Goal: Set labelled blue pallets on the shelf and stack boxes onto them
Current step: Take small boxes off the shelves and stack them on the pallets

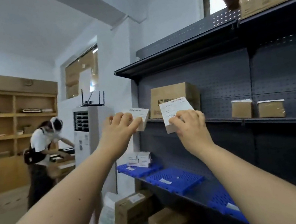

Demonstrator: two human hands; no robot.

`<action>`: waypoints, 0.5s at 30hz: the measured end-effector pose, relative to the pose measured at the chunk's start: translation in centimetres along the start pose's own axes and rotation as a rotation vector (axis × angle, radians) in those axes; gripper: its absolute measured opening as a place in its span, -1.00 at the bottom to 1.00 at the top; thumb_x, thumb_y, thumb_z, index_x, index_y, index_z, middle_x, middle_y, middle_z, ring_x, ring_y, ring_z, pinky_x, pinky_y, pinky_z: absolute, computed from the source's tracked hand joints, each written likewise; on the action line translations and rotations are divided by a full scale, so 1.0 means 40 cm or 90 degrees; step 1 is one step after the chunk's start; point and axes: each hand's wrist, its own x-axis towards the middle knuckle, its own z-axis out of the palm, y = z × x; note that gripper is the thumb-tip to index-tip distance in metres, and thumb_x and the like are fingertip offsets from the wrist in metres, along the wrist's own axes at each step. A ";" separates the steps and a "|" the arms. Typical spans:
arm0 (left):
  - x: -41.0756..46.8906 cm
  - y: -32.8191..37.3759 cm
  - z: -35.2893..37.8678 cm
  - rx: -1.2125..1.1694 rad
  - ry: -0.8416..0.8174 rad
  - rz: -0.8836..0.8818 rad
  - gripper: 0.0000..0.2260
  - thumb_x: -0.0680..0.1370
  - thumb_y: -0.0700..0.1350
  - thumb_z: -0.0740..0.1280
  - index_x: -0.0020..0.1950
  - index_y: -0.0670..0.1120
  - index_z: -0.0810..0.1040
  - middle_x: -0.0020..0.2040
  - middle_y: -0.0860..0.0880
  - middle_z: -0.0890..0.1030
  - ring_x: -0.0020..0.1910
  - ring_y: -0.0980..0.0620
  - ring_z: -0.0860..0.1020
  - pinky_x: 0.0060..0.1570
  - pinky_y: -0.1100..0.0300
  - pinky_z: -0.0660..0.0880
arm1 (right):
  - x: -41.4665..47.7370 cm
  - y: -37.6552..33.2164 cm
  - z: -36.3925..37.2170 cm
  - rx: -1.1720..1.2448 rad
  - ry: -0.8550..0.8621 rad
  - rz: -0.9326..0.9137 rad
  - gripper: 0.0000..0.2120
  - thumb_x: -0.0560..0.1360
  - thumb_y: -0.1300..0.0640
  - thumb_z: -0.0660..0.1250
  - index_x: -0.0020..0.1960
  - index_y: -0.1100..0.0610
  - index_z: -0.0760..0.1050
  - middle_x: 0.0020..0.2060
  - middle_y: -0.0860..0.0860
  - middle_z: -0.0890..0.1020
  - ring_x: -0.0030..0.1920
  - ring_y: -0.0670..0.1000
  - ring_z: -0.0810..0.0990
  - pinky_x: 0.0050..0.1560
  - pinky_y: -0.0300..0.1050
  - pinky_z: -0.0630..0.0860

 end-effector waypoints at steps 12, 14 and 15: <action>-0.442 -0.152 0.242 0.000 -0.300 -0.091 -0.56 0.47 -0.03 0.46 0.31 -0.03 0.46 0.12 -0.12 0.55 0.10 -0.18 0.49 -0.03 -0.10 0.44 | -0.174 -0.368 0.412 0.179 -0.241 0.052 -0.67 0.37 0.30 0.41 0.09 0.06 0.54 0.04 0.06 0.50 0.09 0.15 0.41 0.24 0.04 0.21; -0.475 -0.152 0.294 -0.015 -0.320 -0.101 -0.61 0.54 -0.02 0.36 0.35 -0.02 0.42 0.18 -0.12 0.52 0.16 -0.18 0.44 0.05 -0.13 0.40 | -0.190 -0.393 0.474 0.198 -0.262 0.060 -0.69 0.39 0.29 0.38 0.09 0.05 0.53 0.04 0.05 0.49 0.10 0.14 0.41 0.26 0.04 0.20; -0.492 -0.152 0.325 -0.027 -0.321 -0.110 -0.62 0.57 -0.02 0.32 0.38 -0.01 0.40 0.21 -0.11 0.50 0.19 -0.18 0.42 0.08 -0.13 0.38 | -0.196 -0.405 0.505 0.207 -0.276 0.068 -0.69 0.41 0.28 0.37 0.11 0.03 0.51 0.06 0.03 0.48 0.12 0.12 0.39 0.28 0.02 0.19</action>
